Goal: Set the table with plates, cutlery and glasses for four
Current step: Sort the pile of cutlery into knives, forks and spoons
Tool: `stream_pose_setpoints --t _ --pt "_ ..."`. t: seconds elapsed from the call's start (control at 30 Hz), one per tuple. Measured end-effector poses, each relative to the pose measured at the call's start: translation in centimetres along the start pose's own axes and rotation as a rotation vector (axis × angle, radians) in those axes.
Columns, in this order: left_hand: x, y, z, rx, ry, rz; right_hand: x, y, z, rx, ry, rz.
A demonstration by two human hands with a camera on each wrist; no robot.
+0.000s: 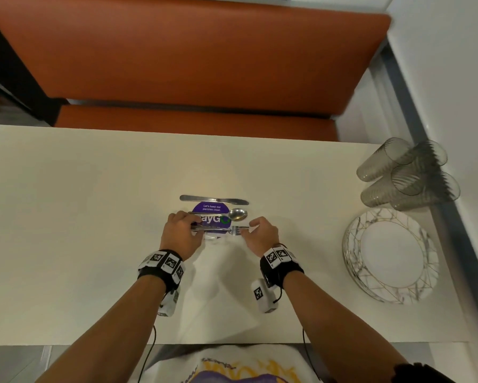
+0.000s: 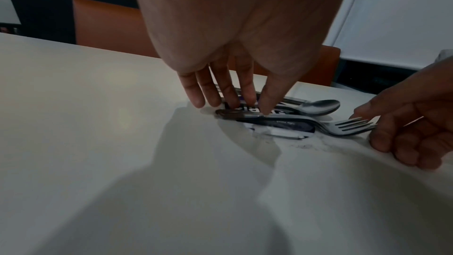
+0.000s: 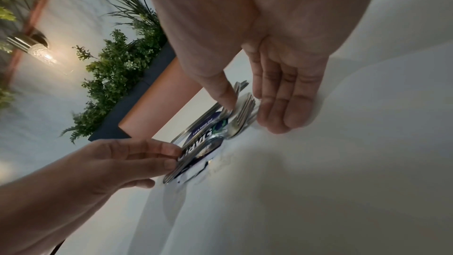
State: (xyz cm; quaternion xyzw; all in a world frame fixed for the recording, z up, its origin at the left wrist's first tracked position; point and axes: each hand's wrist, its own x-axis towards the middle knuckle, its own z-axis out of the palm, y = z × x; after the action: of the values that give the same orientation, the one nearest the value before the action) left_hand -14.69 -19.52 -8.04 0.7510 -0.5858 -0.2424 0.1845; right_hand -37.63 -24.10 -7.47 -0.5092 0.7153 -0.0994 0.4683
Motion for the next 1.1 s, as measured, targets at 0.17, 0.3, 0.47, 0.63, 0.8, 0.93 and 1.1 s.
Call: stream_pose_setpoints --t 0.17,0.3,0.47,0.63,0.8,0.93,1.1 --pt "-0.4 1.7 -1.0 -0.004 -0.035 0.076 -1.6 0.8 -2.1 0.013 0.033 -0.021" --pt "-0.2 4.7 -1.5 -0.093 -0.133 0.148 -3.8 1.8 -3.9 0.109 0.102 -0.019" --pt "0.3 9.6 -0.8 -0.212 -0.283 0.227 -7.6 3.0 -7.8 0.216 0.245 -0.025" --pt "-0.2 16.4 0.3 -0.201 -0.413 0.335 -10.7 5.2 -13.3 0.261 0.409 -0.061" --pt "0.4 23.2 3.4 -0.196 -0.513 0.393 -11.5 8.6 -19.8 0.256 0.538 -0.034" --pt "1.4 27.9 7.4 -0.148 -0.548 0.37 -9.6 12.5 -24.7 0.191 0.608 0.001" --pt "2.2 32.2 13.0 -0.092 -0.586 0.274 -6.3 17.0 -29.5 0.071 0.632 0.028"
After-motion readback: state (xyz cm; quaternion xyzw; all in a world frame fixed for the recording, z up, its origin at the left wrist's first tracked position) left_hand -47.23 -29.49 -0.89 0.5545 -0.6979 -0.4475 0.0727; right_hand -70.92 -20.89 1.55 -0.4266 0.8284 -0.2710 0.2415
